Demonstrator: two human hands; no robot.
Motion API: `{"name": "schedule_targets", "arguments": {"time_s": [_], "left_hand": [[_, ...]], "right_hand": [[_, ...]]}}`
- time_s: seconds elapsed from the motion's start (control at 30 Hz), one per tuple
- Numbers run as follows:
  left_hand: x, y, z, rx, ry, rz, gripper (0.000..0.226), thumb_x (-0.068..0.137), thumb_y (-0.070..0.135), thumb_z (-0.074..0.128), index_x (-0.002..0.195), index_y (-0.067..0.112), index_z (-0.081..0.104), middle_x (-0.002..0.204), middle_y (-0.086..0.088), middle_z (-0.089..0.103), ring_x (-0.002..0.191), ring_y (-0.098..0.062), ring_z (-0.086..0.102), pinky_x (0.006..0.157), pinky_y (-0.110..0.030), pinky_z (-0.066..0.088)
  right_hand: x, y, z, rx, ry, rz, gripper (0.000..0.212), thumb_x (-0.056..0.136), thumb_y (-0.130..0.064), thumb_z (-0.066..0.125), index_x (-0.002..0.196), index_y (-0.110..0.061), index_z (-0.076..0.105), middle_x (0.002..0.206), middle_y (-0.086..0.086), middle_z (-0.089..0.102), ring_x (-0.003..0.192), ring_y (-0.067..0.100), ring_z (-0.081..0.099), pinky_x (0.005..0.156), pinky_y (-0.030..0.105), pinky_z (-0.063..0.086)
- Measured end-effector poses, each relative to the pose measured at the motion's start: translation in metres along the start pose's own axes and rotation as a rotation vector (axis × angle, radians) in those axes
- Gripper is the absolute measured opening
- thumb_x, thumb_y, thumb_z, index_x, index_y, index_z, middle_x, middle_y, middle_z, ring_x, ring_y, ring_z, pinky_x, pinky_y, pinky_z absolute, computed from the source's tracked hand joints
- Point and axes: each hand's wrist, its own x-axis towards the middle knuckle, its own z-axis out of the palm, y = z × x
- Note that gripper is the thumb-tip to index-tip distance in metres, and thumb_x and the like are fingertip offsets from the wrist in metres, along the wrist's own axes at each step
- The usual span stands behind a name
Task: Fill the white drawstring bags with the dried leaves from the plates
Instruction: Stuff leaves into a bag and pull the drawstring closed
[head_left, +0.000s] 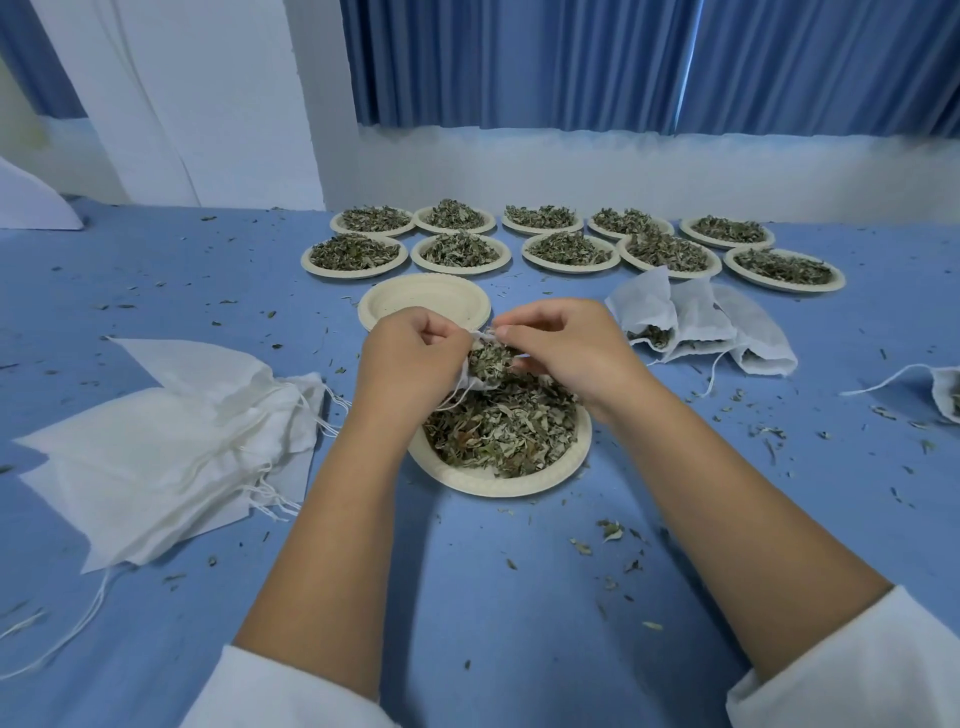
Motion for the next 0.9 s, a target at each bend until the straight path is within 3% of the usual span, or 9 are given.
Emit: {"name": "schedule_targets", "arguments": {"time_s": [0.1,0.27,0.33,0.43,0.53,0.67,0.8,0.9], "left_hand": [[-0.001,0.001,-0.001,-0.020,0.011,-0.011,0.013,0.084,0.016,0.062,0.073,0.019,0.067,0.047,0.021,0.058,0.045,0.009,0.052,0.040,-0.004,0.036],[-0.001,0.001,0.000,-0.053,0.030,-0.019,0.015,0.084,0.015,0.062,0.071,0.021,0.066,0.047,0.020,0.058,0.045,0.008,0.051,0.042,-0.006,0.038],[-0.001,0.003,0.001,-0.050,0.012,-0.014,0.016,0.084,0.015,0.062,0.071,0.022,0.067,0.052,0.015,0.062,0.048,0.005,0.054,0.050,-0.011,0.045],[-0.003,0.004,0.002,-0.050,-0.033,-0.027,0.014,0.085,0.014,0.060,0.075,0.020,0.068,0.065,0.006,0.067,0.062,-0.007,0.065,0.061,-0.021,0.053],[-0.001,0.004,0.001,-0.074,-0.006,-0.049,0.013,0.087,0.015,0.061,0.076,0.019,0.067,0.062,0.009,0.062,0.061,-0.008,0.061,0.059,-0.022,0.051],[-0.004,0.009,-0.003,-0.174,-0.041,-0.078,0.013,0.087,0.013,0.060,0.076,0.017,0.067,0.045,0.016,0.056,0.041,0.003,0.050,0.044,-0.013,0.042],[-0.009,0.017,-0.006,-0.313,-0.091,-0.115,0.016,0.091,0.006,0.057,0.077,0.010,0.063,0.040,0.015,0.047,0.029,0.001,0.040,0.034,-0.008,0.030],[-0.010,0.018,-0.008,-0.348,-0.093,-0.126,0.017,0.092,0.005,0.056,0.077,0.011,0.061,0.041,0.012,0.046,0.029,0.000,0.036,0.034,-0.009,0.029]], "right_hand": [[-0.001,-0.003,-0.005,-0.010,0.004,-0.073,0.013,0.084,-0.007,0.075,0.087,-0.019,0.074,0.075,-0.003,0.074,0.066,0.009,0.069,0.073,0.025,0.060],[-0.005,-0.005,0.000,-0.147,-0.028,-0.136,0.018,0.076,-0.008,0.083,0.081,-0.016,0.067,0.070,0.001,0.073,0.061,0.009,0.070,0.064,0.020,0.057],[-0.005,-0.001,0.007,-0.266,-0.005,-0.179,0.016,0.077,-0.008,0.082,0.075,-0.018,0.069,0.070,-0.001,0.071,0.062,0.008,0.067,0.067,0.022,0.057],[-0.006,0.001,0.014,-0.367,-0.028,-0.235,0.008,0.083,-0.008,0.073,0.082,-0.015,0.076,0.071,-0.008,0.070,0.066,0.006,0.067,0.070,0.022,0.055],[-0.005,0.000,0.011,-0.247,-0.079,-0.190,0.021,0.090,-0.007,0.064,0.083,-0.023,0.075,0.072,-0.009,0.072,0.061,0.001,0.067,0.061,0.018,0.053],[-0.004,0.001,0.007,-0.112,-0.047,-0.171,0.016,0.080,-0.009,0.079,0.080,-0.023,0.072,0.069,-0.011,0.071,0.057,-0.007,0.058,0.058,0.009,0.044],[-0.001,0.003,0.004,-0.013,0.024,0.060,0.026,0.072,-0.025,0.086,0.085,-0.019,0.065,0.079,-0.005,0.059,0.060,0.001,0.054,0.056,0.016,0.046],[0.000,-0.003,0.002,0.291,-0.159,0.331,0.025,0.081,-0.026,0.080,0.095,-0.010,0.067,0.089,0.005,0.068,0.067,0.012,0.068,0.061,0.023,0.056]]}}
